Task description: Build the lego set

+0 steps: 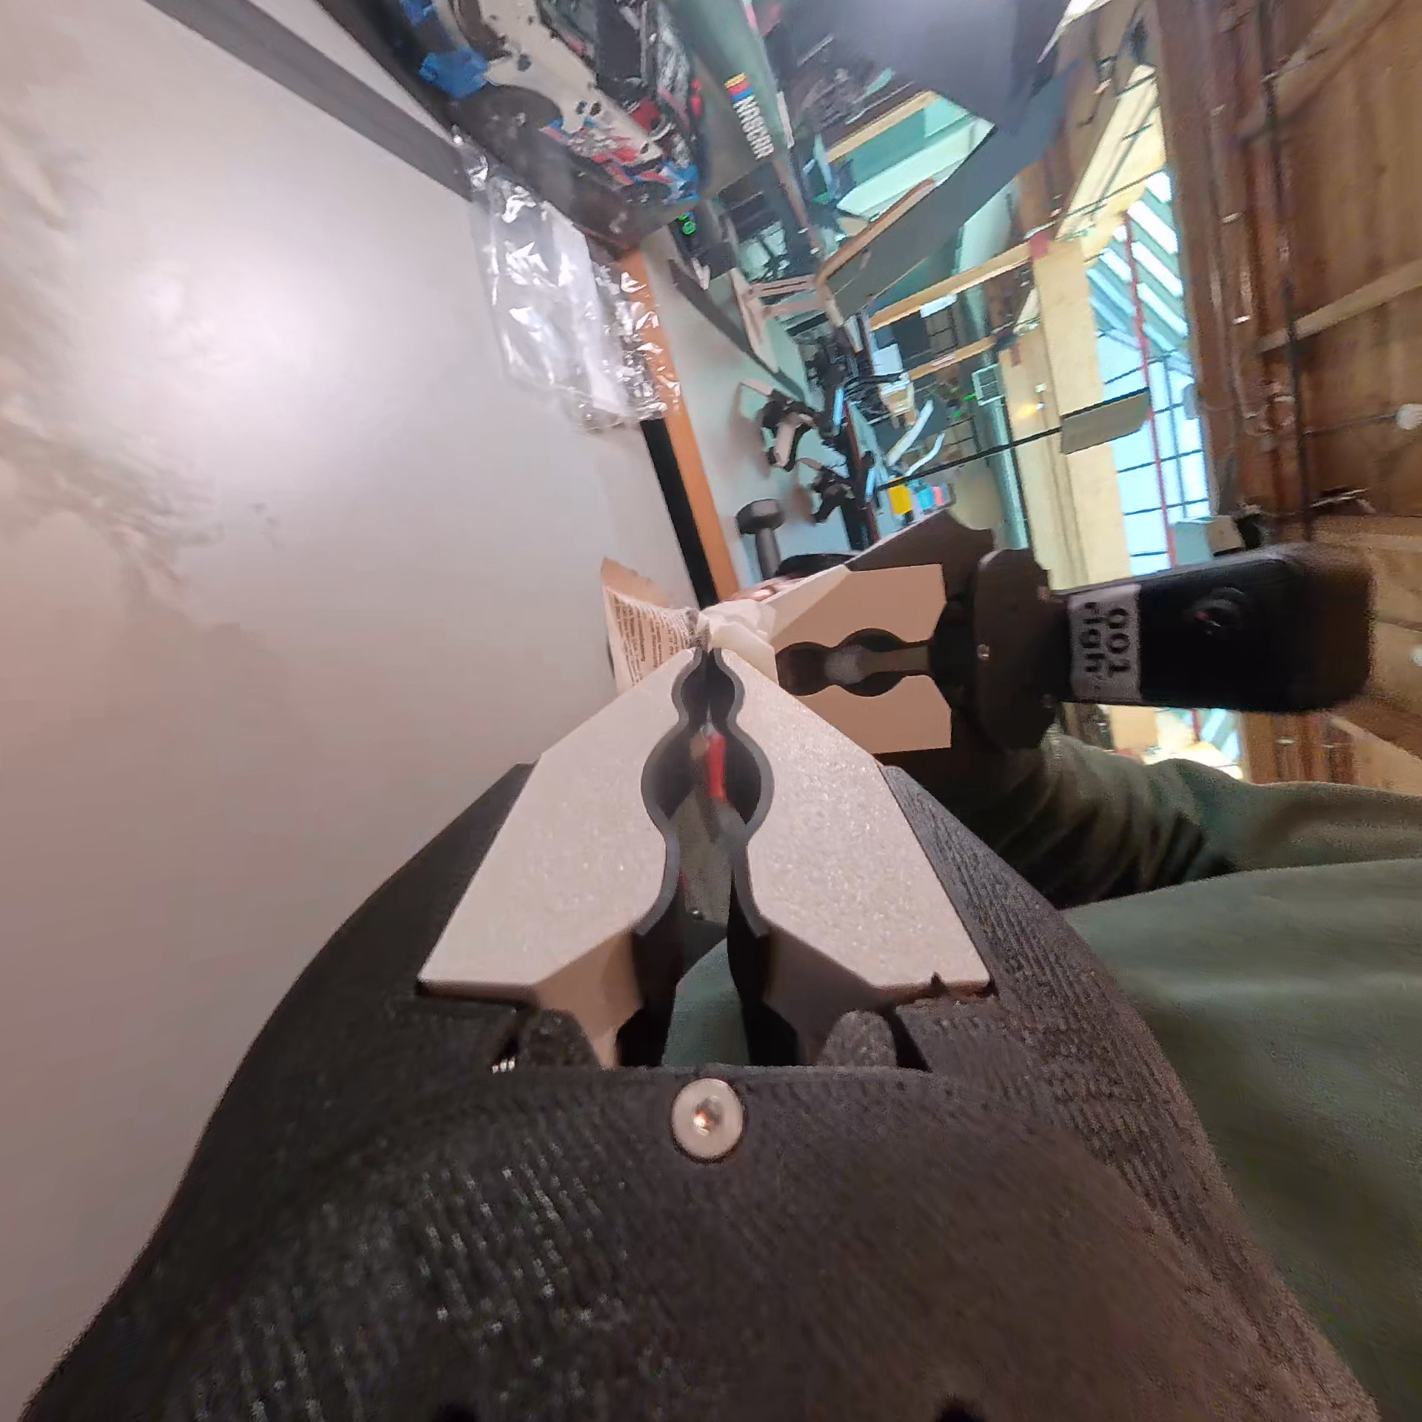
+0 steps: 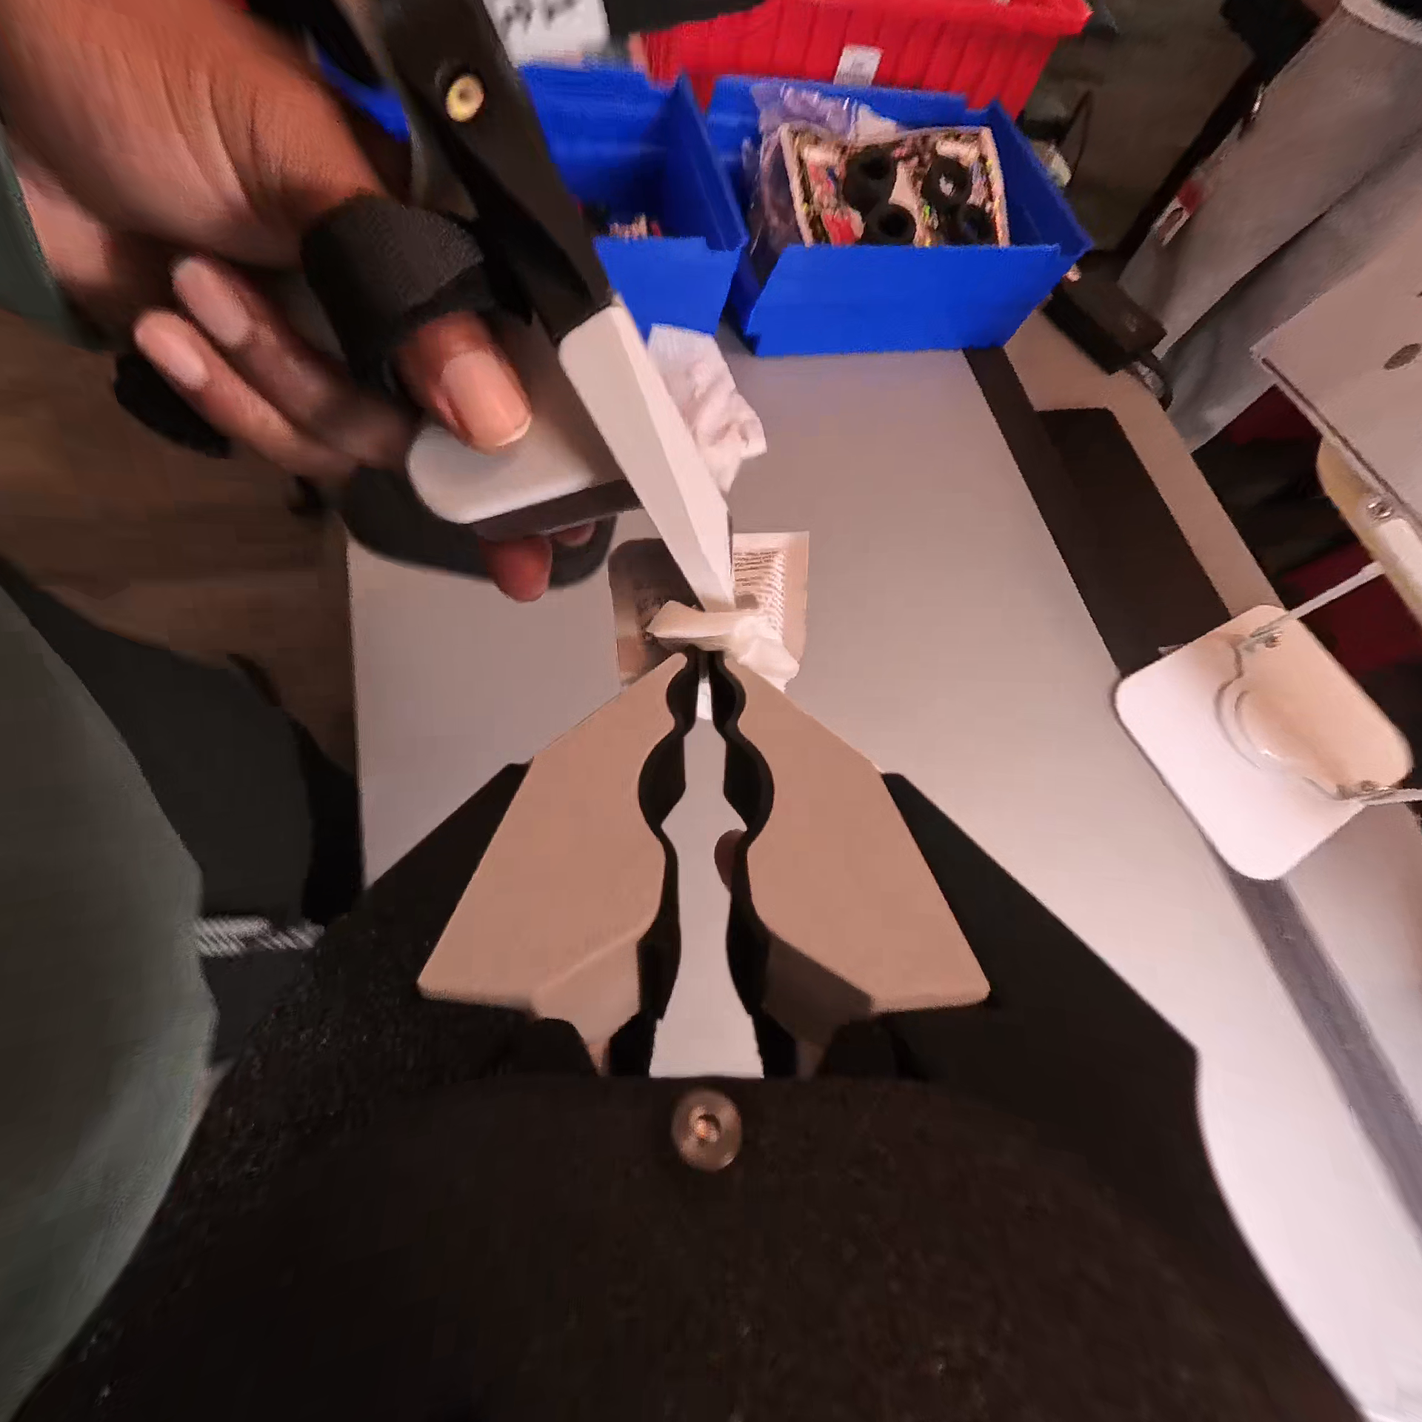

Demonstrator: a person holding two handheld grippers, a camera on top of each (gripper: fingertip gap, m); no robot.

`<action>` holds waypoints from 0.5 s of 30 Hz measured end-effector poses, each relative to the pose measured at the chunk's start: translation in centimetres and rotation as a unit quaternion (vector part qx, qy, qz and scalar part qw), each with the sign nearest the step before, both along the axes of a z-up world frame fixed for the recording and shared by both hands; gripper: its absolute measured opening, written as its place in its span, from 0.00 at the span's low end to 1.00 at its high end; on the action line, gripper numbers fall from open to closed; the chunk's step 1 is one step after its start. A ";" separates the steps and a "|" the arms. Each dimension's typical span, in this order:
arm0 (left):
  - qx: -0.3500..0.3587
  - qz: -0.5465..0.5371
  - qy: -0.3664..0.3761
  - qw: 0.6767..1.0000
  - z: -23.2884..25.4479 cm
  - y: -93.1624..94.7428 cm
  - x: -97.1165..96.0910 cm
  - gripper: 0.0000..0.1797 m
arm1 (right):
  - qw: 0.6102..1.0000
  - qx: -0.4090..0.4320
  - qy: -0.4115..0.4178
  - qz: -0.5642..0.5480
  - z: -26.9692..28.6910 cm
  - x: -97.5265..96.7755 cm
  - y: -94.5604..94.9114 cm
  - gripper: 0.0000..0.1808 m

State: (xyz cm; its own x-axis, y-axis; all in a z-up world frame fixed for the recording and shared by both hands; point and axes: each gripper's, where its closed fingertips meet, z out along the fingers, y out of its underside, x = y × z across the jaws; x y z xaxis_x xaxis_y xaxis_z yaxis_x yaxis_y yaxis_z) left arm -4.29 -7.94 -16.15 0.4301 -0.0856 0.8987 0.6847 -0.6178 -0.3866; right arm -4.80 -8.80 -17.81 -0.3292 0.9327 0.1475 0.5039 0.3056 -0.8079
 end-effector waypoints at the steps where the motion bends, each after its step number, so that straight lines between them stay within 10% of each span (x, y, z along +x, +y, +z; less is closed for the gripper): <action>1: 0.012 0.001 -0.013 1.000 0.7 -0.2 -0.3 0.00 | 0.999 -0.042 0.012 -0.015 0.7 -0.4 -0.3 0.00; 5: 0.066 -0.001 -0.045 0.997 3.5 -1.1 -0.8 0.00 | 0.977 -0.197 0.053 -0.065 3.2 -1.6 -1.1 0.00; 15: 0.139 -0.027 -0.066 0.988 6.9 -2.4 -0.7 0.00 | 0.961 -0.255 0.088 -0.061 6.8 -1.3 -2.4 0.03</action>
